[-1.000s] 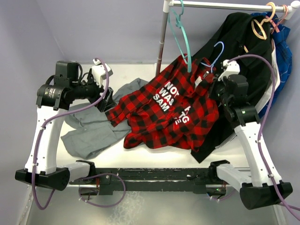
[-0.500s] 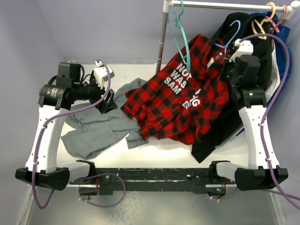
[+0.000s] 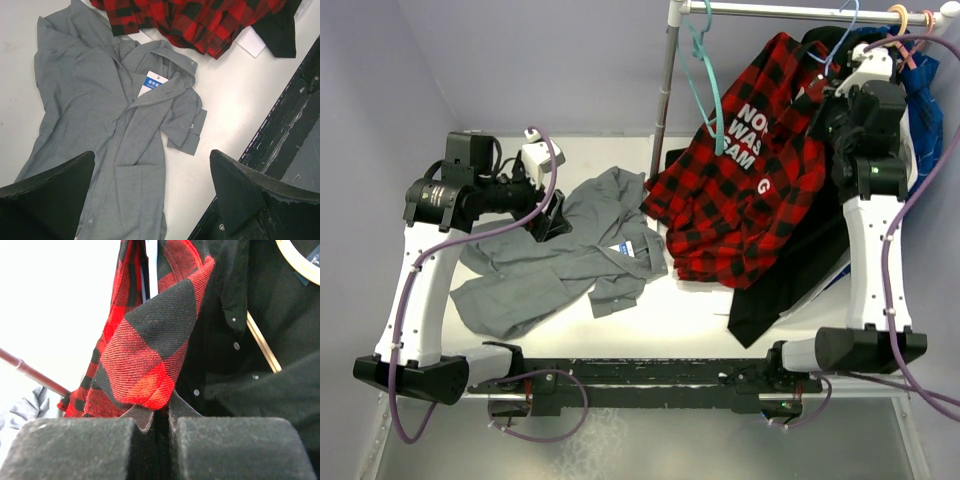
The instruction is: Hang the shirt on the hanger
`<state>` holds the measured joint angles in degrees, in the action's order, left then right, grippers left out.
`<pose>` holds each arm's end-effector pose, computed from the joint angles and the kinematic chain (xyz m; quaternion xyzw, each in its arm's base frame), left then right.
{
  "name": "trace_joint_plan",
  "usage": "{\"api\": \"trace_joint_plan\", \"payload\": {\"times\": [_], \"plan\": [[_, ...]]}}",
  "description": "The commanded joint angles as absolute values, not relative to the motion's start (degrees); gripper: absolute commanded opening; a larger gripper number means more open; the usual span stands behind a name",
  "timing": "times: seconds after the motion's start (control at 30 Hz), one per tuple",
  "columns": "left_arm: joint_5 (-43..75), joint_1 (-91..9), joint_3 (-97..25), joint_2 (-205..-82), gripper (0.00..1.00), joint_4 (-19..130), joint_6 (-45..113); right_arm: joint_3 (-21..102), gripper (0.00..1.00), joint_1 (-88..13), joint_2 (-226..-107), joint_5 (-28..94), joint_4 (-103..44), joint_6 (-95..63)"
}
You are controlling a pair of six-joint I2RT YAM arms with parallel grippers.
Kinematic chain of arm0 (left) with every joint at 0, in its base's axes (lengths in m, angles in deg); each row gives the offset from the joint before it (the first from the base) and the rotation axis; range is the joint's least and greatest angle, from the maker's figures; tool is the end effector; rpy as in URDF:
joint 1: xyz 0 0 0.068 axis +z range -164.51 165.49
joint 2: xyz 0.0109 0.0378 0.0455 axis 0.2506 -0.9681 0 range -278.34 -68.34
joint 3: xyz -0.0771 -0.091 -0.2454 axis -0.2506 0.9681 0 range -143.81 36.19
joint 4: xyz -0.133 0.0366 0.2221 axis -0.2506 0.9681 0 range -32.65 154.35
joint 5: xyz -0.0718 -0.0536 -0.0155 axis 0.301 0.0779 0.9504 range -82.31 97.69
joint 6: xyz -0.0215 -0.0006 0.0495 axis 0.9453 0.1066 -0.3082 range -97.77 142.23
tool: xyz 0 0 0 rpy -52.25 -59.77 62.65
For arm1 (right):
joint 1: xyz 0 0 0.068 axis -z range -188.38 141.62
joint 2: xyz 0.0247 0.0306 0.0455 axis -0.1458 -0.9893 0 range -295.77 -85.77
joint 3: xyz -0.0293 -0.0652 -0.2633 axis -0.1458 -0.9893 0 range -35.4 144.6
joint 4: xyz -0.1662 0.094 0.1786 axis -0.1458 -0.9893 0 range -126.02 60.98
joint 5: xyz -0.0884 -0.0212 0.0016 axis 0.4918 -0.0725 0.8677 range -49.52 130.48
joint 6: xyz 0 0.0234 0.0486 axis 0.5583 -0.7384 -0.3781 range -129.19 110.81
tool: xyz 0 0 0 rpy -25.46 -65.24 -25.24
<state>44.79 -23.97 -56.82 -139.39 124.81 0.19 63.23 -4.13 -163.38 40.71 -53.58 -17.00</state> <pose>0.2045 -0.0559 0.4374 0.3542 0.8118 -0.2534 0.3891 0.2792 -0.0209 0.5085 0.0780 0.7244 0.0198 0.6846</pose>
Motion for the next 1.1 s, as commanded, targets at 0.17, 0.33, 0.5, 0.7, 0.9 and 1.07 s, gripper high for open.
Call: {"api": "trace_joint_plan", "payload": {"times": [0.17,0.33,0.5,0.7,0.9,1.07], "plan": [[45.9,-24.0,-57.7,-139.8,0.99,124.0,0.3,76.5,0.0,-1.5,-171.5,34.6,-49.3,-19.2],[43.1,-23.9,-58.3,-140.4,0.99,122.5,3.6,80.9,0.0,-1.4,-175.0,33.1,-50.3,-19.4],[36.5,-23.5,-59.1,-140.5,0.99,120.6,7.5,75.1,0.0,-1.4,-175.1,31.2,-47.7,-21.4],[28.4,-23.0,-58.8,-140.5,0.99,117.9,11.8,64.2,0.13,-1.4,-171.8,30.7,-42.8,-22.9],[28.6,-22.1,-59.0,-141.1,0.99,117.9,11.4,61.1,1.0,-1.5,-166.9,38.9,-43.3,-20.5],[29.6,-21.3,-58.6,-141.5,0.99,117.7,11.4,59.8,0.99,-1.5,-160.8,41.6,-42.0,-19.5]]}}
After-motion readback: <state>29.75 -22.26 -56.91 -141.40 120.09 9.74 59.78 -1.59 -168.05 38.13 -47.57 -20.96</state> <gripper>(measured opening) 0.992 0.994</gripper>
